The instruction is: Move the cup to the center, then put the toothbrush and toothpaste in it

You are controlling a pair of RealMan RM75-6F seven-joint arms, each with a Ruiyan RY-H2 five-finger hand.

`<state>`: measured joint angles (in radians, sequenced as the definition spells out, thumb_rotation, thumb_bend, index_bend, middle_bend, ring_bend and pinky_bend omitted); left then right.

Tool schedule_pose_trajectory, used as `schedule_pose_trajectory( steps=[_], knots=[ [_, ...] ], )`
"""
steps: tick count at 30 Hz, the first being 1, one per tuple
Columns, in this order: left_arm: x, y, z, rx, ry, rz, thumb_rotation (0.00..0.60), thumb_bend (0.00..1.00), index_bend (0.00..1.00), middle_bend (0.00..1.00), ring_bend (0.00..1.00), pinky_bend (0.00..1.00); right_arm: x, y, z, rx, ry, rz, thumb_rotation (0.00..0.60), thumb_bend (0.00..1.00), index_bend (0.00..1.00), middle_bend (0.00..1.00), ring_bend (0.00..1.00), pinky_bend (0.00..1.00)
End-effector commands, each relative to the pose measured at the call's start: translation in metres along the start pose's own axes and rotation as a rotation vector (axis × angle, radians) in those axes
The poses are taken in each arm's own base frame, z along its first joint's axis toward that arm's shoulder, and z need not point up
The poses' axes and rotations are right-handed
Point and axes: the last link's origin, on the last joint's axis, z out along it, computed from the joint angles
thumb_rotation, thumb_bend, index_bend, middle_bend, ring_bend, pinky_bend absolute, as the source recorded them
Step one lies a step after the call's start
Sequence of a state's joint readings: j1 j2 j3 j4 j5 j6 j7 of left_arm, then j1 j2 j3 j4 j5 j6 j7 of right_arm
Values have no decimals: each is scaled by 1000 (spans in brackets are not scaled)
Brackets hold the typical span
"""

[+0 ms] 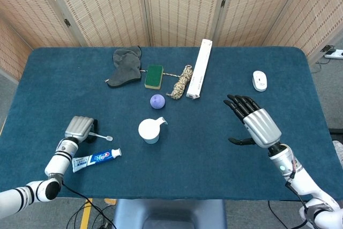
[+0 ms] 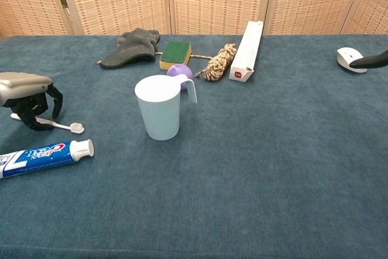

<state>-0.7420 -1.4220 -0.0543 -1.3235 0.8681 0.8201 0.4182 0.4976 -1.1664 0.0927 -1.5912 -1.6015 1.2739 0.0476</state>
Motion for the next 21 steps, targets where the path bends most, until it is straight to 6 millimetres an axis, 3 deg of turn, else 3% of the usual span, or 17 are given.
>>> schedule_pose_trajectory(
  steps=[1,21],
  knots=[
    [0,-1,0,1,-2,5,600,365,535,887,827,932,0,0,0,-1,-1,0,600,0,0,55,94,140],
    [-4,-5,3,8,-5,-11,600,427,596,887,825,929,-1,1,-1,-7,2,7,600,0,0,58,100,141]
  ],
)
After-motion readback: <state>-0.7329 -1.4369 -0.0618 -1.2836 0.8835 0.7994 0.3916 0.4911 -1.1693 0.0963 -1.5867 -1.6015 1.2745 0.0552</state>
